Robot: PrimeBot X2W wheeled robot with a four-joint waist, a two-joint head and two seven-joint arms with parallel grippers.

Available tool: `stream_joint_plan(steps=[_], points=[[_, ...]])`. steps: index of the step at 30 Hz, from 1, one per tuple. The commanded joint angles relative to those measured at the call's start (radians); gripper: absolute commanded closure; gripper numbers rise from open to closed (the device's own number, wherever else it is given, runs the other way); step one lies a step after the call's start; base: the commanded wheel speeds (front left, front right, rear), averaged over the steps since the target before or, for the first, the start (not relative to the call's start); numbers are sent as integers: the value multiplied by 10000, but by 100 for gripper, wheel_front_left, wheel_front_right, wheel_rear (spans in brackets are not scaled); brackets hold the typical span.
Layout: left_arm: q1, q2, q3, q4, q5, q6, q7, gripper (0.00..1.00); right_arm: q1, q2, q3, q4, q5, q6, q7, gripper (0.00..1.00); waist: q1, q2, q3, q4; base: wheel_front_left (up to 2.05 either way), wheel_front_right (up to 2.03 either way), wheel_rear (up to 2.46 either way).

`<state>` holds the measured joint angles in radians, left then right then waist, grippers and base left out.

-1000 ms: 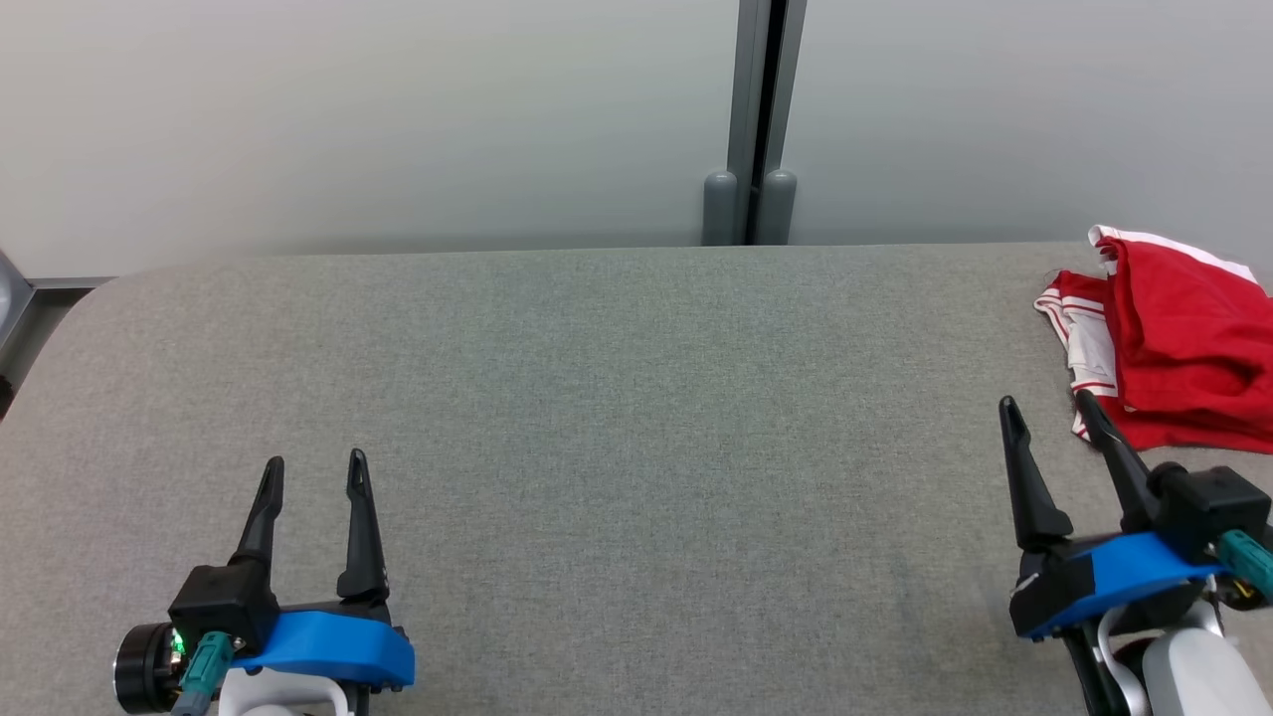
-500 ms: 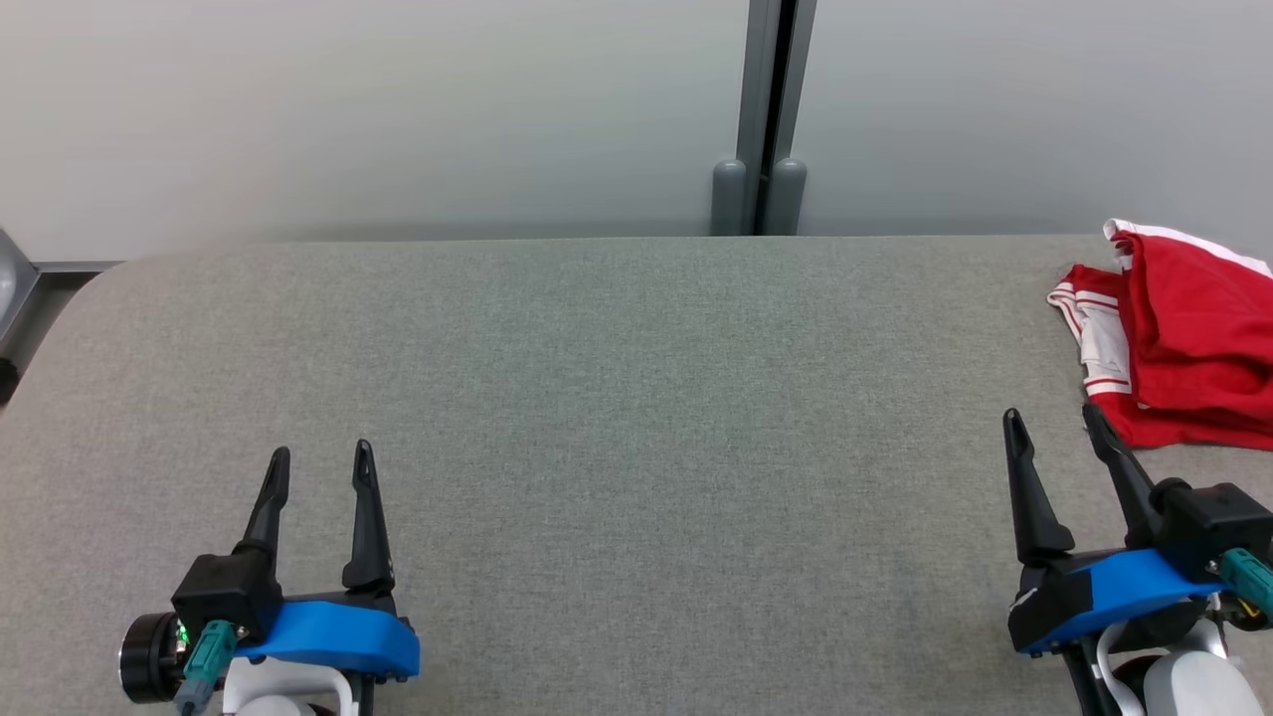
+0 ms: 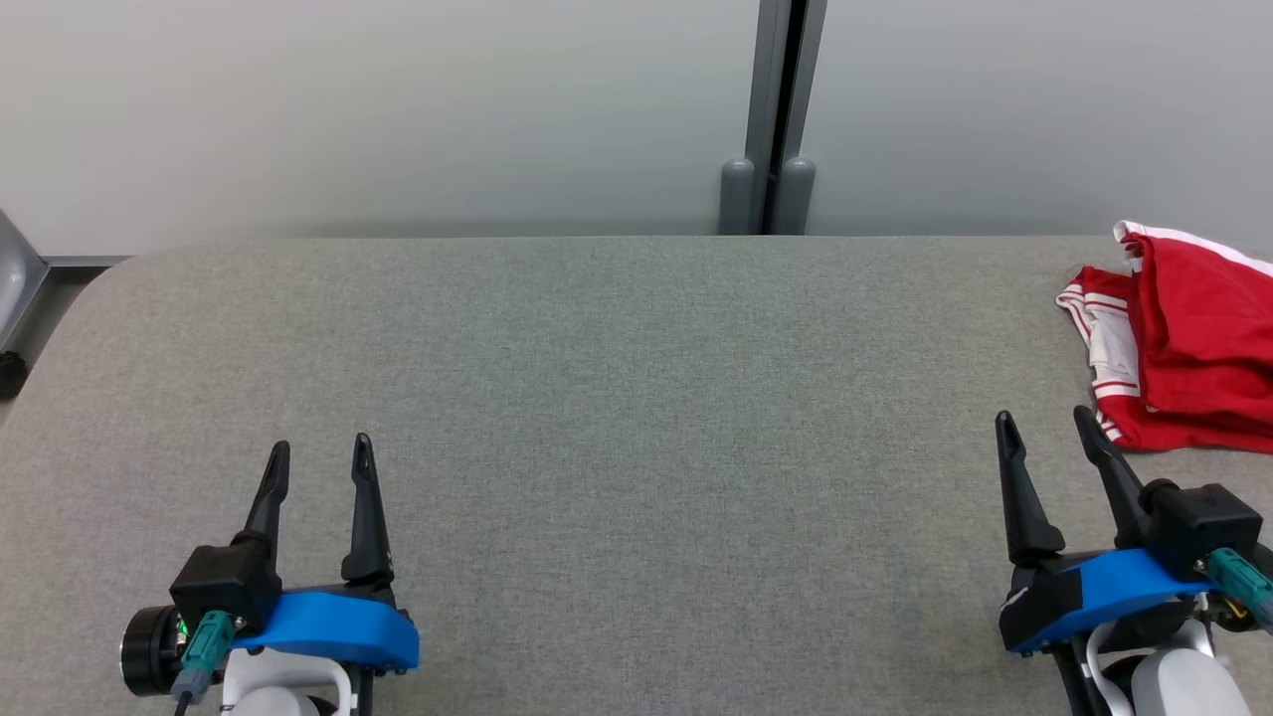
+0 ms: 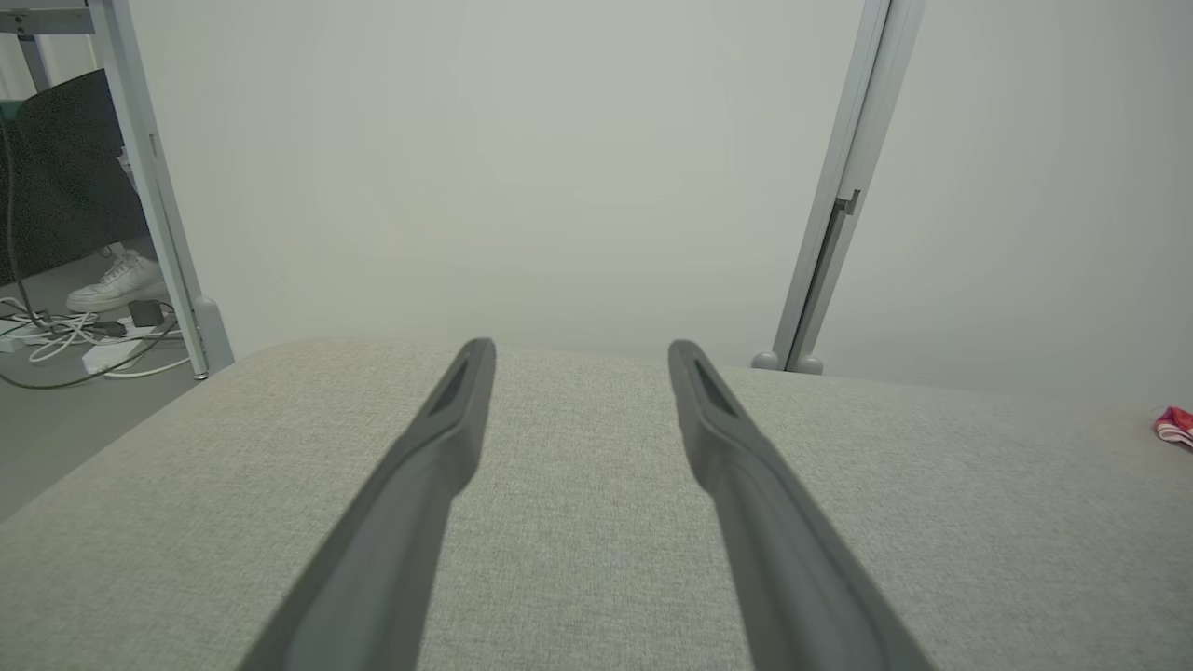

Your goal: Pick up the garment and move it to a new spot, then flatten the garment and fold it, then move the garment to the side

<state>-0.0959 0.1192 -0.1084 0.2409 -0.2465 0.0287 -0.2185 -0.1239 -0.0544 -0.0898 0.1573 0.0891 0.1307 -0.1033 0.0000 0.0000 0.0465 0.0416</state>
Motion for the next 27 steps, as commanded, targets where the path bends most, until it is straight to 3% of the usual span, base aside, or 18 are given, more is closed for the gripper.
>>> stream_joint_plan(steps=[1,8,9,15,27], points=[[-111,43,-13,22,-47,20,11,0,-145,42,29,32,-24,4,-37,0,0,0,-1,-3,0,0,0],[-193,55,-84,15,-85,102,28,0,-235,45,76,24,37,4,-49,0,0,0,88,50,0,0,0],[-87,12,-47,12,-89,58,14,100,-61,17,72,24,21,0,-31,100,0,0,88,50,0,0,0],[357,-85,-18,518,-210,48,52,100,249,59,55,580,143,0,24,100,0,0,88,50,0,0,0],[259,-171,335,450,-2211,-201,553,100,214,54,-13,630,2394,0,368,100,0,0,41,9,0,0,0]])
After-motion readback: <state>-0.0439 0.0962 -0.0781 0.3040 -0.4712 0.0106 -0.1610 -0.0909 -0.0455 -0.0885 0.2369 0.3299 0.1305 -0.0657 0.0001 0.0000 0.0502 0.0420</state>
